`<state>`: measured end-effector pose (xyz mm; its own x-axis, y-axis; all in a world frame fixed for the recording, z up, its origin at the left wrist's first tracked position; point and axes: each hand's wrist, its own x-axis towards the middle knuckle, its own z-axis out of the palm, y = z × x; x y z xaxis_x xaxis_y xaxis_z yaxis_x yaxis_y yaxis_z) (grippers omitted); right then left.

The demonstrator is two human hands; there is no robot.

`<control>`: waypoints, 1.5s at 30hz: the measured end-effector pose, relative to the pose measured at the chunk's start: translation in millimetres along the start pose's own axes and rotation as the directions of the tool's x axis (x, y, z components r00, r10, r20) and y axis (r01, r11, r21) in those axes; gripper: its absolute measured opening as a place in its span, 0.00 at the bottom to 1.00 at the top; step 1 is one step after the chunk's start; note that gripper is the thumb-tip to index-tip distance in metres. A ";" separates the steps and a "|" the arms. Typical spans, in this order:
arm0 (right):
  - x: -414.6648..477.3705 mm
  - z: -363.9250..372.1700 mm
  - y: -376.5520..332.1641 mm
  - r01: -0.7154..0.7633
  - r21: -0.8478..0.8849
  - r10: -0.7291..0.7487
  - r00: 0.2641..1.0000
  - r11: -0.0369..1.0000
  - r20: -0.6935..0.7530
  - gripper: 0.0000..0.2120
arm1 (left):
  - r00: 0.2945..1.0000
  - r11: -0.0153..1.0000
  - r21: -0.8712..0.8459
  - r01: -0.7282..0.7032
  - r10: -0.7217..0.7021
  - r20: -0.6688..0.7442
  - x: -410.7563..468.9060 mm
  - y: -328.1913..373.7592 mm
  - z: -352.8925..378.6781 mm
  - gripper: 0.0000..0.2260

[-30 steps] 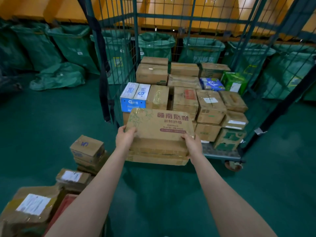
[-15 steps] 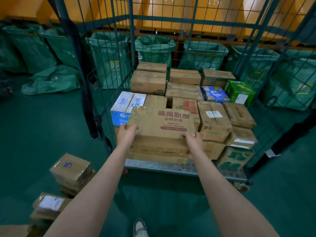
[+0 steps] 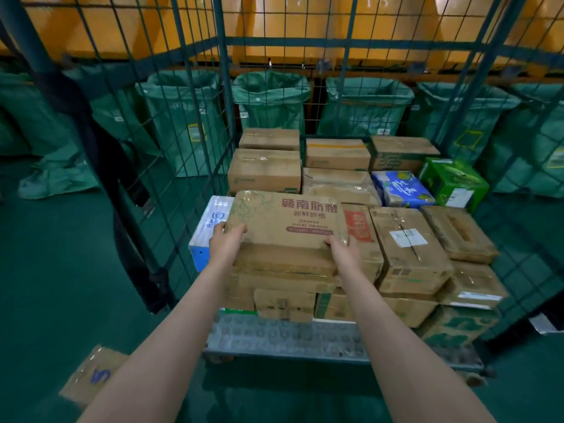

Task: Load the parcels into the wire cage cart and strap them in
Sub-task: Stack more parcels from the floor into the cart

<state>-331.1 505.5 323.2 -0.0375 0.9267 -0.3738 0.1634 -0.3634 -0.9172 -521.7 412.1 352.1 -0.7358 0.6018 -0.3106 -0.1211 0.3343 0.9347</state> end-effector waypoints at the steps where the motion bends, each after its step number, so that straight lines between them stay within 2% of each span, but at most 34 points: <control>1: 7.4 3.9 -2.3 -0.003 -0.011 0.003 1.000 1.000 0.000 0.27 | 1.000 1.000 0.008 -0.001 0.001 -0.008 8.0 1.5 2.0 0.23; 8: 78.0 35.7 -30.3 -0.022 -0.029 0.022 1.000 0.999 0.010 0.29 | 0.999 1.000 -0.012 0.001 -0.001 -0.042 74.2 23.2 33.8 0.17; 13: 135.6 48.5 -59.8 0.027 -0.089 -0.025 0.999 0.996 0.022 0.29 | 0.996 1.000 -0.006 -0.003 0.002 -0.093 124.5 47.8 66.5 0.13; 16: 167.3 46.9 -77.0 0.032 -0.109 -0.031 0.999 0.994 0.009 0.28 | 0.996 1.000 -0.009 0.000 -0.001 -0.091 150.8 60.7 90.4 0.20; 20: 214.3 41.4 -100.5 0.035 -0.118 -0.034 0.999 0.992 0.006 0.26 | 0.997 1.000 -0.031 0.000 -0.002 -0.079 182.6 76.7 129.5 0.25; 25: 259.3 27.0 -115.0 -0.013 -0.141 0.006 0.999 0.990 -0.052 0.29 | 1.000 1.000 -0.015 0.026 -0.025 0.009 209.2 86.8 171.7 0.30; 29: 297.0 17.3 -120.2 -0.038 -0.139 0.019 0.991 0.990 -0.136 0.31 | 0.995 0.996 0.082 0.020 -0.027 0.092 240.8 96.0 210.4 0.24; 31: 308.3 13.4 -123.1 -0.053 -0.136 0.029 0.985 0.989 -0.173 0.30 | 0.993 0.993 0.112 0.027 -0.039 0.110 249.3 100.7 224.7 0.26; 36: 347.6 10.8 -144.8 -0.081 -0.144 0.038 0.960 0.986 -0.277 0.30 | 0.970 0.995 0.084 0.044 -0.063 0.233 283.8 122.3 250.1 0.26; 40: 373.7 8.3 -175.5 -0.062 -0.175 0.010 0.958 0.983 -0.285 0.31 | 0.942 0.989 0.116 0.087 -0.119 0.313 303.3 153.6 259.2 0.25; 45: 388.0 16.1 -204.8 -0.036 -0.157 -0.016 0.948 0.987 -0.318 0.28 | 0.952 0.995 0.100 -0.003 -0.028 0.305 317.4 181.3 269.0 0.27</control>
<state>-395.1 937.9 363.7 0.2752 0.9149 -0.2955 0.3178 -0.3767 -0.8701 -598.0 858.8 376.4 -0.4942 0.7846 -0.3744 -0.0520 0.4032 0.9136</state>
